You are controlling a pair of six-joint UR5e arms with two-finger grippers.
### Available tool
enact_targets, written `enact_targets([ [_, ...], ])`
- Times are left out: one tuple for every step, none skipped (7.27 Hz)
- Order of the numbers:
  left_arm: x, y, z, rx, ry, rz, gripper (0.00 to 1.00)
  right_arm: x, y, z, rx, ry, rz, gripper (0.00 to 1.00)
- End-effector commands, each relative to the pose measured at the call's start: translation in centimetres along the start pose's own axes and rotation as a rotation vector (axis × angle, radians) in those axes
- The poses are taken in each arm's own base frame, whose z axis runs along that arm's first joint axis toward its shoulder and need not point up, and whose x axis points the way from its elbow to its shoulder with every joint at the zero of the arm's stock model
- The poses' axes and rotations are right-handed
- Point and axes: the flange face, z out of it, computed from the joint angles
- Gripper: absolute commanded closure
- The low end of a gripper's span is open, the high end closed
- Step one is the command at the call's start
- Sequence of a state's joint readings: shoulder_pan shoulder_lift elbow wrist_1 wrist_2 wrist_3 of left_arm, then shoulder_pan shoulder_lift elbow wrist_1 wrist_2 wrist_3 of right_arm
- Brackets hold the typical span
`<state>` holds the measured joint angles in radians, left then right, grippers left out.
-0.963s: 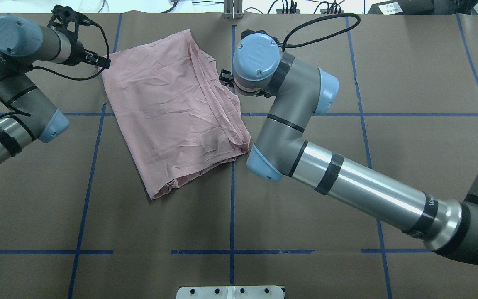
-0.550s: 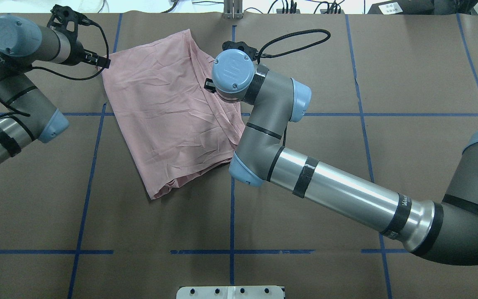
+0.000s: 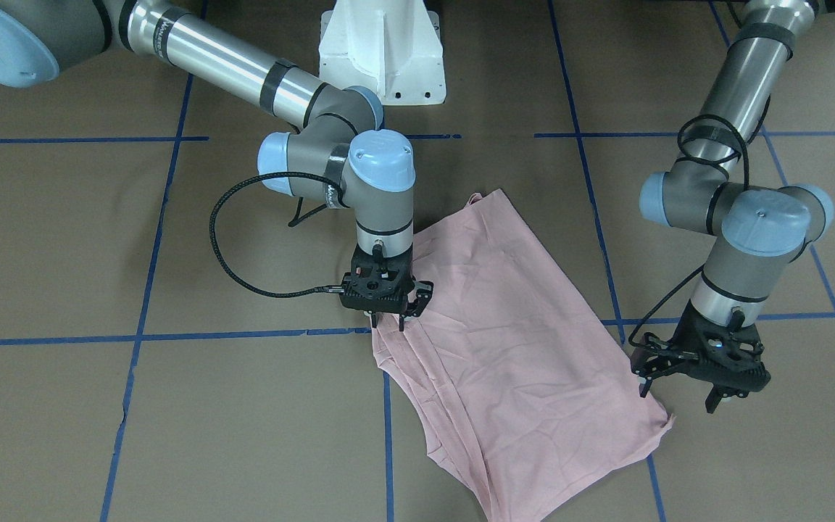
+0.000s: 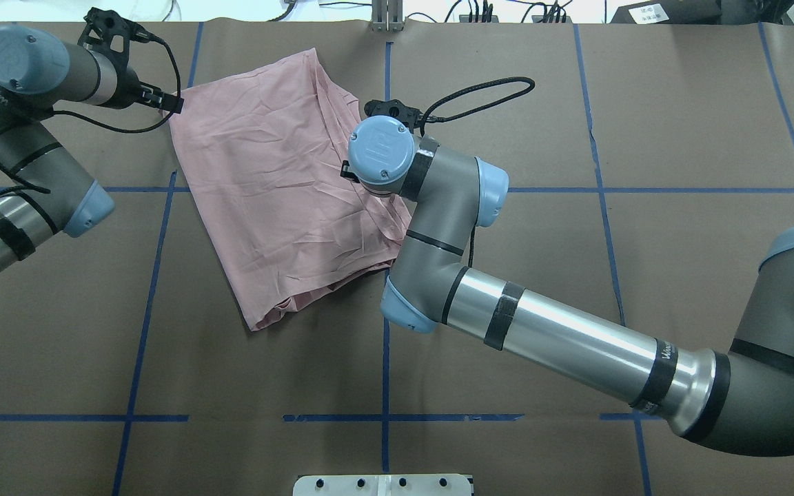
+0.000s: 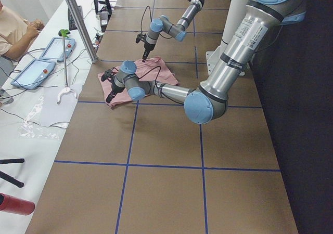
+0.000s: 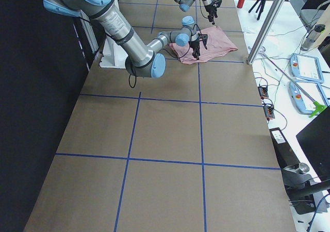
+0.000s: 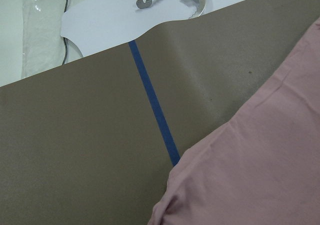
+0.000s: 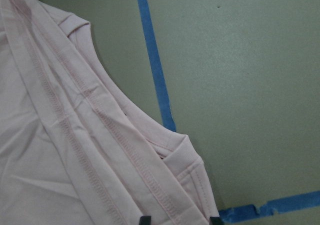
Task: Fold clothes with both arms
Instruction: 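Reach the right gripper over the shirt's side edge and grasp it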
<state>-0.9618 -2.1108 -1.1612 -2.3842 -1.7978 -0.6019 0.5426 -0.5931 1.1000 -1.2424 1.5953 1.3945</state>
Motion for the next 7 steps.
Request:
enact_targets([
  [-0.06,0.08,0.02,0.0,0.0,-0.018,0.0,0.88,0.64,0.98,0.011,0.03,-0.047,0.51],
  [-0.06,0.09,0.02,0.0,0.0,-0.018,0.0,1.1,0.65,1.15,0.013,0.035,-0.062,0.51],
  [-0.08,0.08,0.02,0.001,-0.001,-0.019,0.0,1.07,0.77,1.17,0.012,0.035,-0.065,0.52],
  [-0.08,0.08,0.02,0.001,-0.001,-0.019,0.0,1.04,0.9,1.19,0.011,0.034,-0.066,0.67],
  [-0.12,0.12,0.07,-0.001,-0.002,-0.02,0.0,0.9,1.0,1.13,0.01,0.033,-0.066,1.0],
  [-0.08,0.08,0.02,0.001,-0.001,-0.019,0.0,0.77,0.98,1.03,0.009,0.036,-0.063,1.0],
  [-0.12,0.12,0.07,-0.001,-0.002,-0.02,0.0,0.68,0.84,0.93,0.009,0.04,-0.061,1.0],
])
